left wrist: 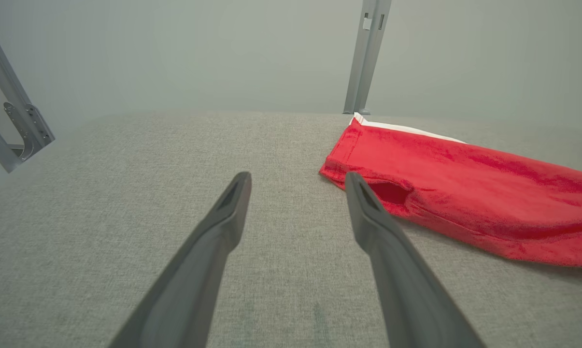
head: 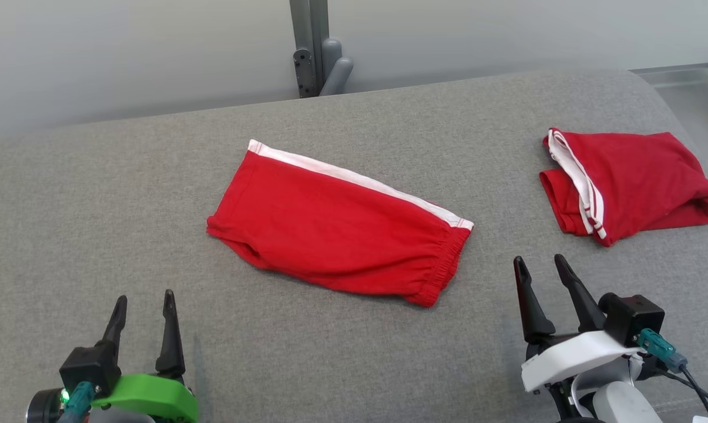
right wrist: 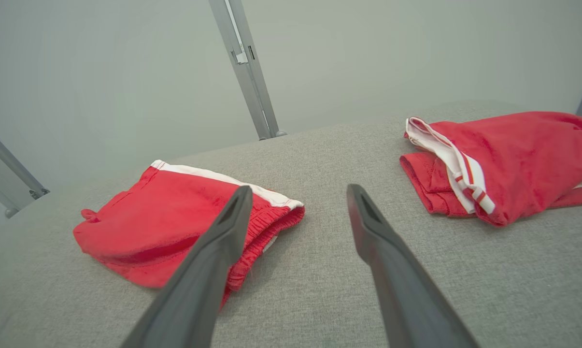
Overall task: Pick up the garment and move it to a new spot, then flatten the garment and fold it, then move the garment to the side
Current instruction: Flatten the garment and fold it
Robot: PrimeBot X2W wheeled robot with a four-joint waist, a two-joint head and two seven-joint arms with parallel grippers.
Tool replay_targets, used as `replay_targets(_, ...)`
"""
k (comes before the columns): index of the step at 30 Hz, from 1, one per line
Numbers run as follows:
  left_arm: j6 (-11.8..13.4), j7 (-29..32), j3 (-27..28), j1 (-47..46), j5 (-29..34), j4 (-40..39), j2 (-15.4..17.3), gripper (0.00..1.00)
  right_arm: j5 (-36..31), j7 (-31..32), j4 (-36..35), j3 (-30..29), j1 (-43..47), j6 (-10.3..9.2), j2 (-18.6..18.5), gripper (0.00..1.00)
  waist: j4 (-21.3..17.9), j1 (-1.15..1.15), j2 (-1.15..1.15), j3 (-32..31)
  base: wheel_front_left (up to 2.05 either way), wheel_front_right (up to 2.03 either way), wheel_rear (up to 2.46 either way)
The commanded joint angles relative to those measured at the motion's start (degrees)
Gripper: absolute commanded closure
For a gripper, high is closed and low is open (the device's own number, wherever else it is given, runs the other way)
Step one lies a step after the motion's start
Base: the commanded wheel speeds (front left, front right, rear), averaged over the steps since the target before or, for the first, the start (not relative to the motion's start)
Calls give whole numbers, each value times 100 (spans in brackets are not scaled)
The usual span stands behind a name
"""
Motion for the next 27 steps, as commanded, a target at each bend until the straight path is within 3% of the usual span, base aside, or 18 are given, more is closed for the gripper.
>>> replay_targets(1,-24,1,17,195,48,-76,-27,0,-26,-10,29,-14,107,-2,-23,0,127,0,1,-93,0,0,0)
replay_targets(8,-71,1,-270,552,-13,-185,-57,0,217,-10,325,127,42,-2,-22,0,453,0,1,-27,0,0,0)
replay_targets(19,-71,1,-499,336,-66,-237,-55,0,736,-10,899,61,-427,-2,-25,0,1030,0,1,263,0,0,0)
replay_targets(27,-96,1,-610,-304,-53,35,-56,0,487,-10,662,99,-665,-2,-25,0,779,0,1,670,0,0,0)
